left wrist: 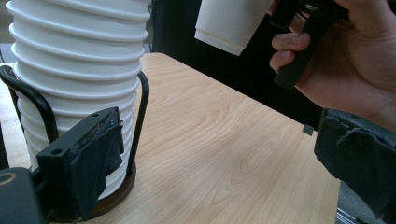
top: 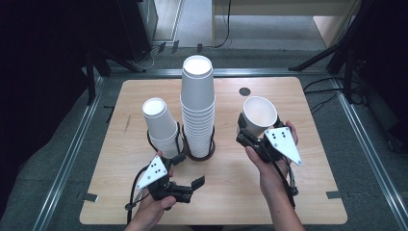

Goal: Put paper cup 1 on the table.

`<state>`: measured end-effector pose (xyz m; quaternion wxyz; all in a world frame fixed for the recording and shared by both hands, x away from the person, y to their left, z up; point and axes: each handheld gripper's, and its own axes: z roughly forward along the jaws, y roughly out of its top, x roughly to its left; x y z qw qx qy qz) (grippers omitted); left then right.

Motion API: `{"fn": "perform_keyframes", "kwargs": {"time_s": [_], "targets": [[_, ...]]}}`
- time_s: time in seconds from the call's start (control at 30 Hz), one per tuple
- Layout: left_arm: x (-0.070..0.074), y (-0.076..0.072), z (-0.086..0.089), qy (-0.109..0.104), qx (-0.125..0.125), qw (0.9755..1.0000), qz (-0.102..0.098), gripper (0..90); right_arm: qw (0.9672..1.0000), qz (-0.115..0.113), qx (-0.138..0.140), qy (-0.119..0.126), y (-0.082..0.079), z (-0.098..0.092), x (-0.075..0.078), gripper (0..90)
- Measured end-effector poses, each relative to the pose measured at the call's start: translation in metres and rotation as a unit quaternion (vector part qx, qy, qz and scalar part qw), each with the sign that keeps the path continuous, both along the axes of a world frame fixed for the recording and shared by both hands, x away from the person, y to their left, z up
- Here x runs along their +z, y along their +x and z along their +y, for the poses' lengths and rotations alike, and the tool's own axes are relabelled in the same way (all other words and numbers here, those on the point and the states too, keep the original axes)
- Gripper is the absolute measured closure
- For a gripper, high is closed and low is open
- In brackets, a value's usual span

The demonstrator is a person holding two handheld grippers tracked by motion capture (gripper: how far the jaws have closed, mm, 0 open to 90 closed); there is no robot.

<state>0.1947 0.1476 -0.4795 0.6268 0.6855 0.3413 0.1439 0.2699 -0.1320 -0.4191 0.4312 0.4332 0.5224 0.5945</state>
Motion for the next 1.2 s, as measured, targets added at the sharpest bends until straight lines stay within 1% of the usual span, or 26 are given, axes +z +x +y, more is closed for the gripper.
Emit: {"fn": "perform_keyframes", "kwargs": {"time_s": [0.1,0.2,0.47,0.67,0.73,0.8,0.9,0.97,1.03,1.13,1.2], "targets": [[0.0,0.0,0.0,0.001,-0.001,1.0,-0.001,1.5,1.0,0.002,-0.005,-0.001,0.008,-0.003,-0.001,12.2],[0.0,0.0,0.0,0.001,0.0,1.0,-0.001,1.5,0.9999,0.004,-0.009,-0.008,0.014,-0.004,-0.002,12.2],[0.0,0.001,0.001,0.001,0.001,1.0,0.001,1.5,0.9996,-0.009,-0.015,-0.023,0.036,-0.006,-0.009,12.3],[0.0,0.001,0.002,0.0,0.003,1.0,0.001,1.5,0.999,-0.005,-0.021,-0.04,0.05,-0.006,-0.015,12.4],[0.0,0.001,0.002,0.0,0.004,1.0,0.001,1.5,0.9989,-0.004,-0.026,-0.039,0.056,-0.007,-0.017,12.4],[0.0,0.001,0.003,-0.001,0.003,1.0,0.002,1.5,0.9988,0.001,-0.031,-0.038,0.061,-0.008,-0.019,12.4],[0.0,0.002,0.004,-0.002,0.003,1.0,0.004,1.5,0.9981,0.006,-0.042,-0.046,0.071,-0.01,-0.024,12.4],[-0.001,0.002,0.004,-0.003,0.006,1.0,0.004,1.5,0.9975,0.005,-0.046,-0.054,0.074,-0.012,-0.026,12.4],[-0.001,0.002,0.005,-0.004,0.008,0.9999,0.005,1.5,0.9965,0.006,-0.056,-0.062,0.08,-0.013,-0.031,12.4],[-0.001,0.003,0.007,-0.004,0.011,0.9999,0.004,1.5,0.9955,0.011,-0.066,-0.067,0.087,-0.016,-0.038,12.4],[-0.001,0.003,0.008,-0.006,0.012,0.9999,0.004,1.5,0.995,0.01,-0.068,-0.072,0.091,-0.017,-0.042,12.4]]}}
